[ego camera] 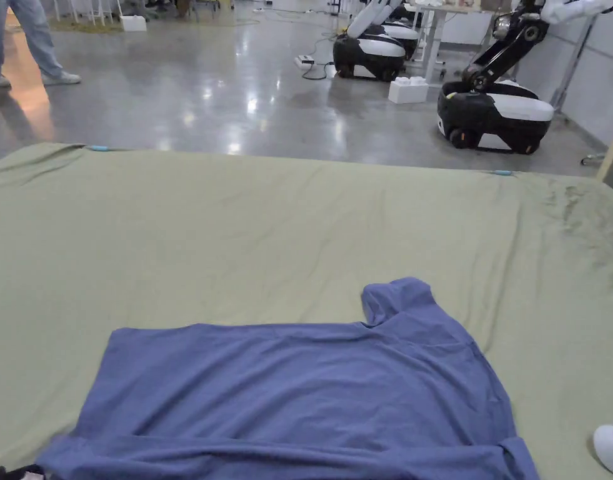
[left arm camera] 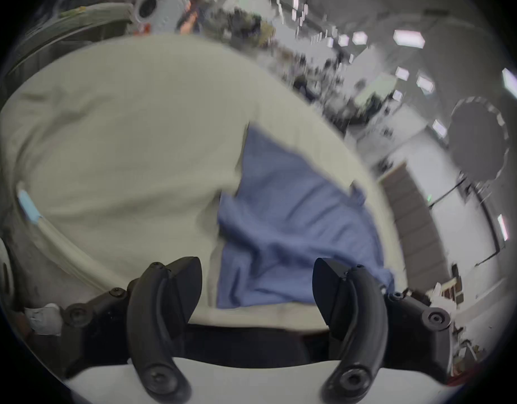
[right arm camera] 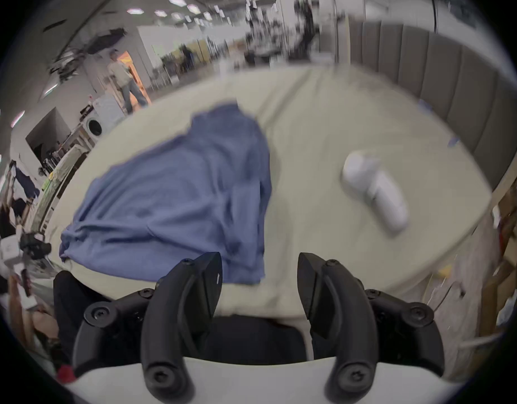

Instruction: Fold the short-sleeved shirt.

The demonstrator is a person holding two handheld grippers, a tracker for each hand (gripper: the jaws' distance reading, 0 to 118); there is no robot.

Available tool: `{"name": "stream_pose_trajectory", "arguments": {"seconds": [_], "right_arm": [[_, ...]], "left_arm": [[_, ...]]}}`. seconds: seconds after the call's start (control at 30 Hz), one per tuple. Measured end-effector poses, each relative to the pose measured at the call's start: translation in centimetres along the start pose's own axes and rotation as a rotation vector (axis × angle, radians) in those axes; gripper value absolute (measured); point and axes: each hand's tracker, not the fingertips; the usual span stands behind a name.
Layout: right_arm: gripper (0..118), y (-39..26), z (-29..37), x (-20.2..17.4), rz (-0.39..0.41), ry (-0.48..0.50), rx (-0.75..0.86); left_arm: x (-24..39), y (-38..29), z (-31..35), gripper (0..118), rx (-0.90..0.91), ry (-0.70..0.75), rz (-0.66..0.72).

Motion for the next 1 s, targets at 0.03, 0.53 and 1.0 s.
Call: {"name": "stream_pose_trajectory", "arguments": {"seconds": [0.03, 0.53, 1.0], "right_arm": [[59, 1.0, 1.4, -0.8, 0.045, -0.005, 0.065], [3, 24.5, -26.3, -5.6, 0.017, 0.108, -0.086], [45, 20.8, -31.6, -6.3, 0.067, -0.065, -0.303]], "left_arm": [[0.8, 0.0, 1.8, 90, 0.085, -0.009, -0.017], [6.0, -7.5, 4.8, 0, 0.155, 0.066, -0.337], [6.0, 3.3, -1.7, 33, 0.145, -0.070, -0.230]]}}
